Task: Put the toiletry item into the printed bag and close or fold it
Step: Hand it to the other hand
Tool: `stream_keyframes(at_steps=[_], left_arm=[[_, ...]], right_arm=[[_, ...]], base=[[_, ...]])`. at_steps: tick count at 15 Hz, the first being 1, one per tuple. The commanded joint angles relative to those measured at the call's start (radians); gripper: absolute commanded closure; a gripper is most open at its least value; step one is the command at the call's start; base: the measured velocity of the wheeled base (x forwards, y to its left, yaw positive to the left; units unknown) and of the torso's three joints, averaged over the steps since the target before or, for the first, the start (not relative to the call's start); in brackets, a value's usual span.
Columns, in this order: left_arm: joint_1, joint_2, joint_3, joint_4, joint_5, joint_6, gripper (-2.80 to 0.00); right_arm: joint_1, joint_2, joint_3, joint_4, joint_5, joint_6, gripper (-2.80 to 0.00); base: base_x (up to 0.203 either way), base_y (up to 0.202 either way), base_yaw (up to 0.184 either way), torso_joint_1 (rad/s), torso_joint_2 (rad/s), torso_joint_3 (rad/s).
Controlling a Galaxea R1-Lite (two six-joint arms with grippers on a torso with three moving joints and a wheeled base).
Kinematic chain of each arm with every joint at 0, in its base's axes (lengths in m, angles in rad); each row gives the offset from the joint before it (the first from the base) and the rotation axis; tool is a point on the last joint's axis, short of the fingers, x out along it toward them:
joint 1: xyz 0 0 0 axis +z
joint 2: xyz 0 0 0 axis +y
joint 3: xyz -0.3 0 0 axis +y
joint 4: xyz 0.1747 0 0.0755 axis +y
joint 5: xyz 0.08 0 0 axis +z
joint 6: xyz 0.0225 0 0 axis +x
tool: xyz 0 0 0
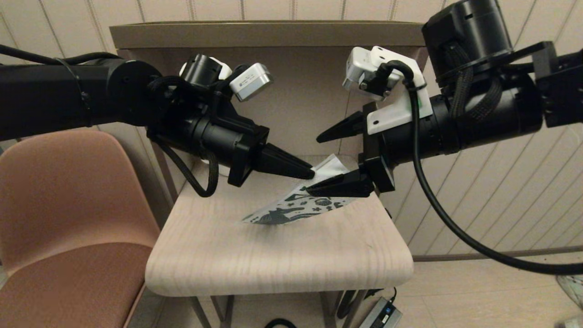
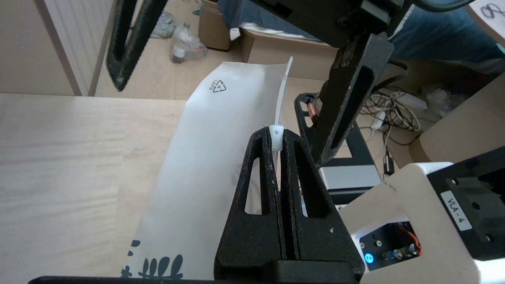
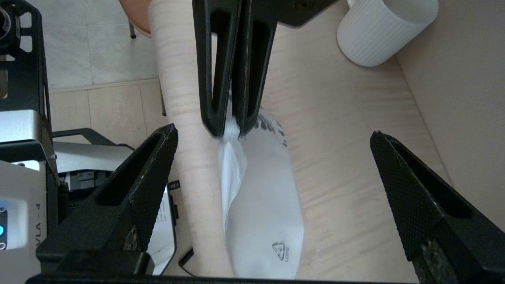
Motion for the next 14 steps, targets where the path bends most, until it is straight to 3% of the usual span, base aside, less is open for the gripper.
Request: stream_keyframes(at_steps=[1,4,9,14], left_arm=[[0.0,0.002,0.0,0.004,-0.005,0.005,0.0],[0.0,0.003,0.0,0.002,-0.004,0.006,0.0],[0.0,0.002,0.0,0.002,-0.004,0.007,0.0],[0.002,0.003,0.0,0.002,-0.004,0.007,0.0]], right_arm=[[0.0,-0.003,0.01,0.009,0.001,-0.006,-2.8],[-0.008,-0.003,0.007,0.014,0.0,-0.011,-2.8],[-0.014,0.005,-0.073,0.148,-0.003,-0.047,-2.8],[-0.011,0.01,-0.09,0.156,-0.003,-0.052,-2.8]], base=[[0.0,0.0,0.0,0.0,0.0,0.0],[0.0,0.0,0.0,0.0,0.0,0.0],[0.0,0.0,0.0,0.0,0.0,0.0],[0.0,0.0,0.0,0.0,0.0,0.0]])
